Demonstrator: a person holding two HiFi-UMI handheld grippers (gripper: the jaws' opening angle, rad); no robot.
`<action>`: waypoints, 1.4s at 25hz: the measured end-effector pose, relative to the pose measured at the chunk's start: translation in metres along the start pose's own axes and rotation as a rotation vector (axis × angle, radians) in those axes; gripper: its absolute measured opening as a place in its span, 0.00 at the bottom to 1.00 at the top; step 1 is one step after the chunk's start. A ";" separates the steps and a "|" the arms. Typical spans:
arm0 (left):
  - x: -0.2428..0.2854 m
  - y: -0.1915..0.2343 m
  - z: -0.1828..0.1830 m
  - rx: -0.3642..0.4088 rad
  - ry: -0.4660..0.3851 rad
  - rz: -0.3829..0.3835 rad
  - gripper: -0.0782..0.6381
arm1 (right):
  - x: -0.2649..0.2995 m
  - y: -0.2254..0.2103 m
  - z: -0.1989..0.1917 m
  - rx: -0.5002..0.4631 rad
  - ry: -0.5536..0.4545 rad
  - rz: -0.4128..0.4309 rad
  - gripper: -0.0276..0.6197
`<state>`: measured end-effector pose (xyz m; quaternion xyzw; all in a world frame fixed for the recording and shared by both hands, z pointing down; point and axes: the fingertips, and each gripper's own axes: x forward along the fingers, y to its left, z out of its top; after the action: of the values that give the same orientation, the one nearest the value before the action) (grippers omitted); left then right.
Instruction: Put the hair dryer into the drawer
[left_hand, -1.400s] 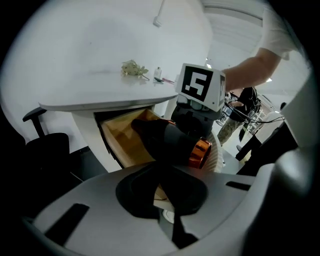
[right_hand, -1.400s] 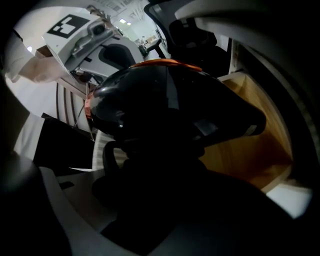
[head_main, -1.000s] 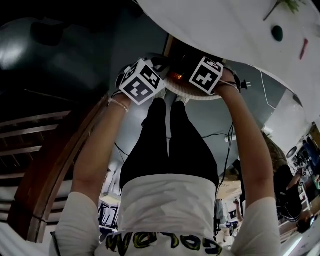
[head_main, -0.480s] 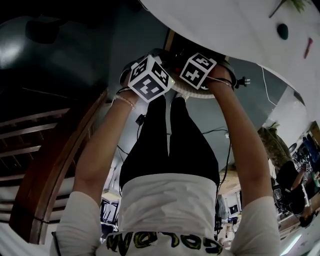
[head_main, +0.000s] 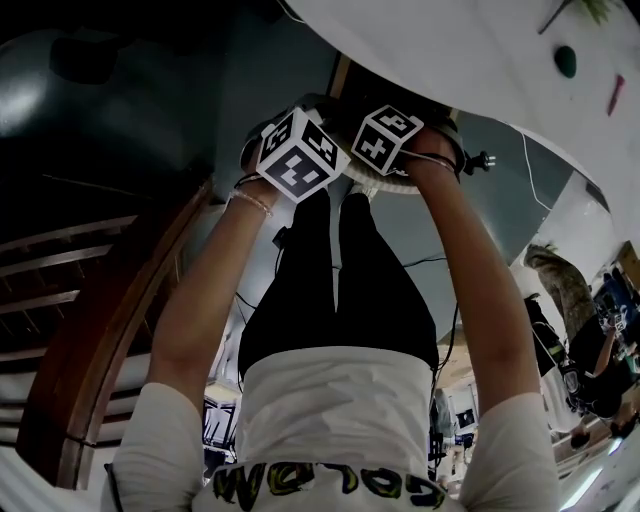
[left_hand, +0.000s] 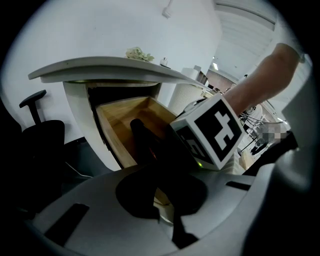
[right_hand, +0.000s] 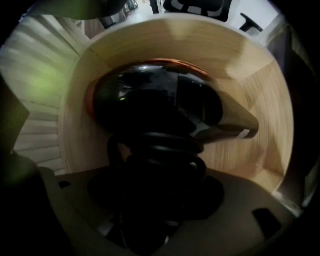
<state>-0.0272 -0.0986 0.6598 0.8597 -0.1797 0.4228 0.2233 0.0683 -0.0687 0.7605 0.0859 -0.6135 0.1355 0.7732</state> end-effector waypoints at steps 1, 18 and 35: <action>-0.002 0.000 0.000 0.000 -0.004 0.007 0.13 | -0.002 0.000 0.001 0.001 -0.016 -0.009 0.54; -0.097 -0.026 0.047 -0.002 -0.154 0.160 0.13 | -0.141 0.008 -0.034 0.156 -0.444 -0.031 0.55; -0.300 -0.131 0.188 -0.081 -0.647 0.230 0.13 | -0.432 0.020 -0.138 0.591 -1.195 -0.291 0.18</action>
<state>-0.0139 -0.0536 0.2854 0.9138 -0.3534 0.1431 0.1396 0.0984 -0.0532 0.3079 0.4353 -0.8546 0.1214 0.2560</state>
